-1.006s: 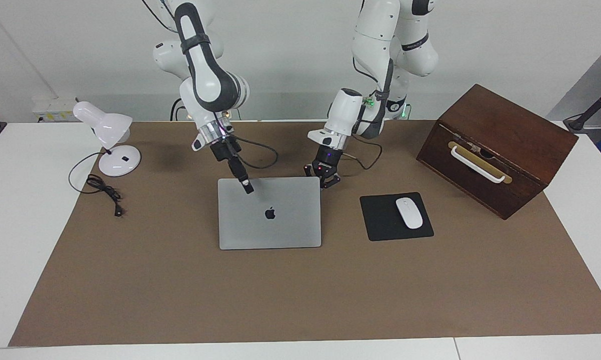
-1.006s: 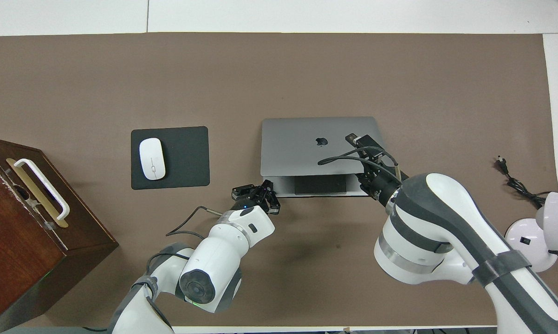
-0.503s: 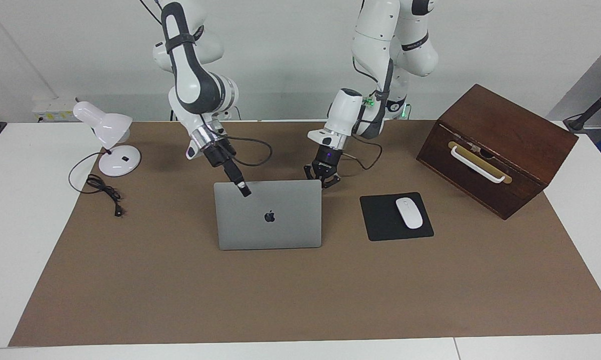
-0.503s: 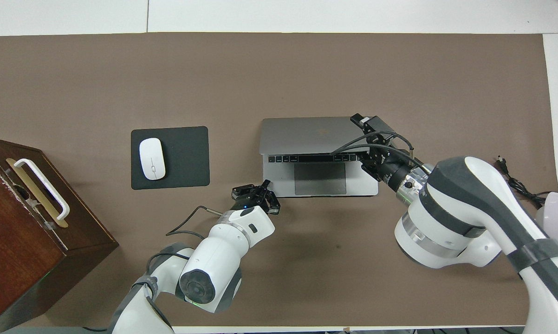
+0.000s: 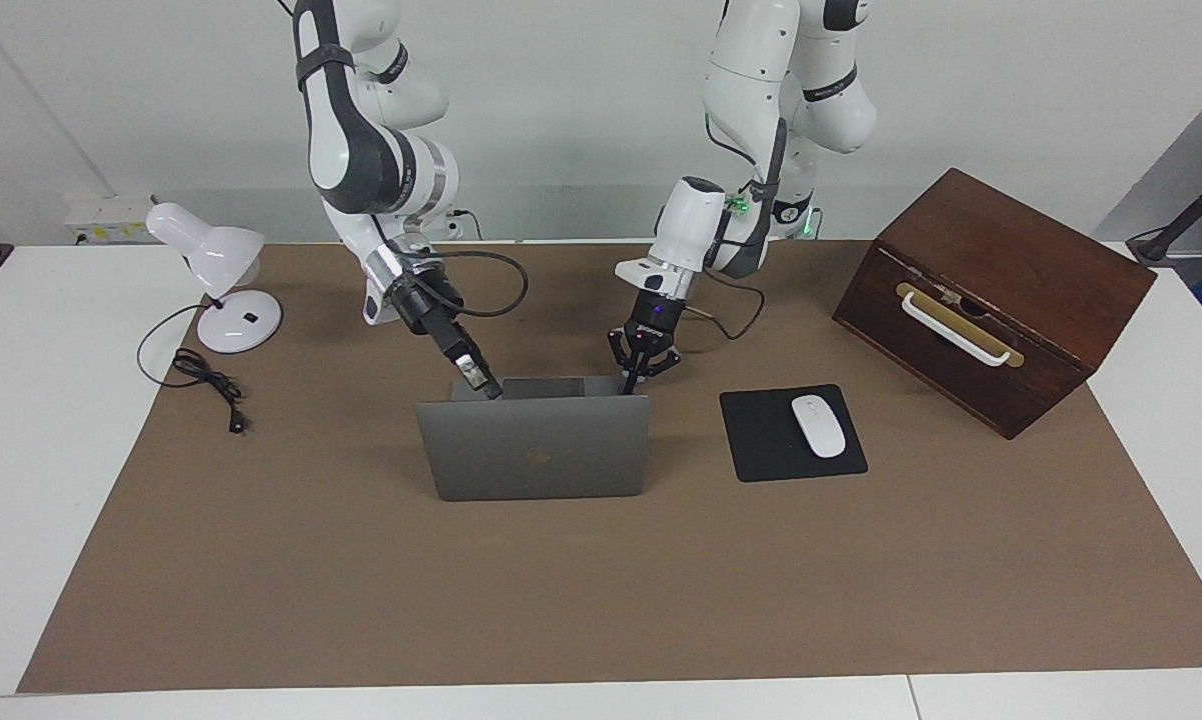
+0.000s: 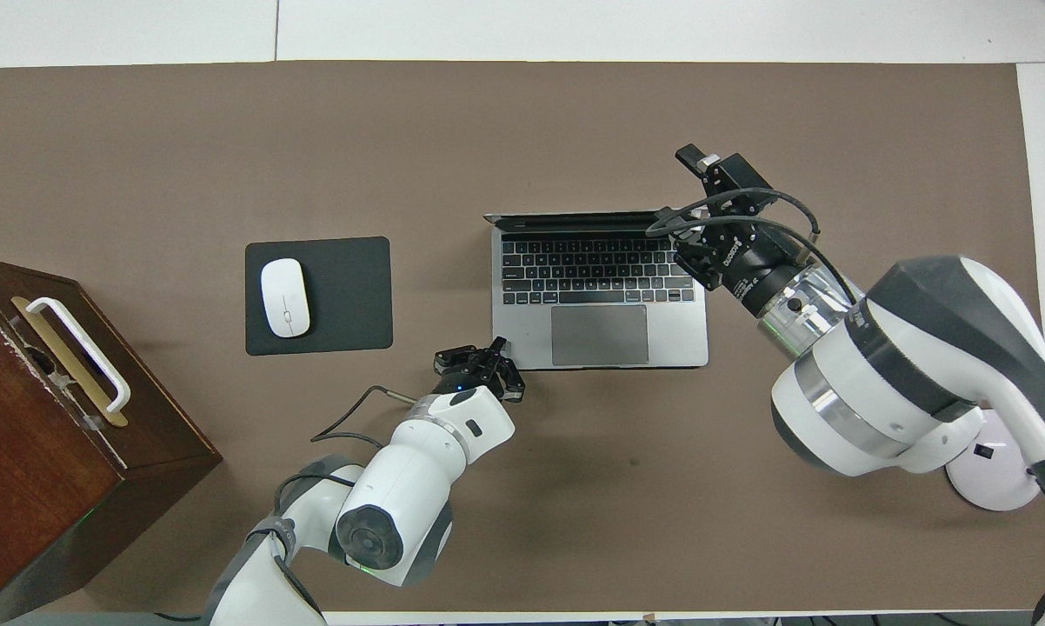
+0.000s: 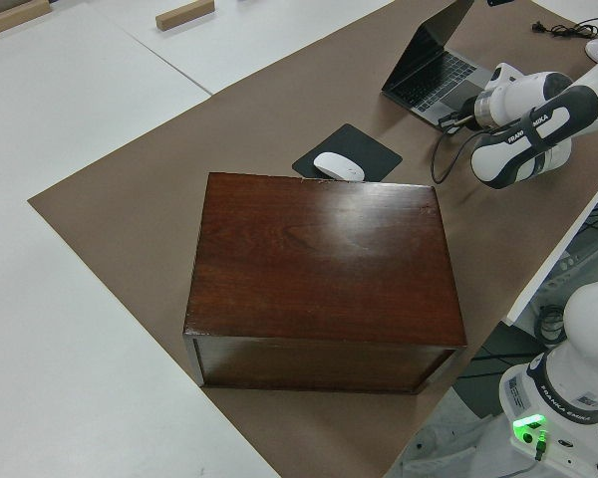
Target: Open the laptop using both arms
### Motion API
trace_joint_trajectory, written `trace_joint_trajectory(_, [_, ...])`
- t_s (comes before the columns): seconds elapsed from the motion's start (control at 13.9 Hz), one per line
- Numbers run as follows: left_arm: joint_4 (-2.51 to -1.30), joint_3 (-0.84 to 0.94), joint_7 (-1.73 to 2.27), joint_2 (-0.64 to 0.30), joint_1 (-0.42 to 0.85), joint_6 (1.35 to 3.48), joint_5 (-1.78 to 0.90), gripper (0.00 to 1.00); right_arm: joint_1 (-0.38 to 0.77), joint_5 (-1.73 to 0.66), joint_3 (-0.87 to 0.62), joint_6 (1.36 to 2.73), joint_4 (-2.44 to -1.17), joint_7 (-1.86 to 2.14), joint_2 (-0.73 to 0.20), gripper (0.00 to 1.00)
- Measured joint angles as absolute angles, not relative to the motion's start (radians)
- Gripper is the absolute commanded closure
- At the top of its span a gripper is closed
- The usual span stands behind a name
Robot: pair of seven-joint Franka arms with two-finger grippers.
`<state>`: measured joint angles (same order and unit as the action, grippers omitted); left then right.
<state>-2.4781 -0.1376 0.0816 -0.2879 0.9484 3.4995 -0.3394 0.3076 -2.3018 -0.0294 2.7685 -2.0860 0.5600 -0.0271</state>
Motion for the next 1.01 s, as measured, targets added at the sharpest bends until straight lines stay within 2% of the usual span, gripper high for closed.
trace_joint_trajectory(0.29, [-2.478, -0.138, 0.081, -0.288, 0.948, 3.500, -0.339, 1.00, 0.293, -2.340, -0.029, 2.753, -2.037, 0.560, -0.027, 0.01])
trace_joint_trajectory(1.01, [-2.478, -0.138, 0.079, -0.288, 0.948, 3.500, -0.339, 1.00, 0.249, -2.377, -0.029, 2.691, -2.005, 0.560, -0.027, 0.01])
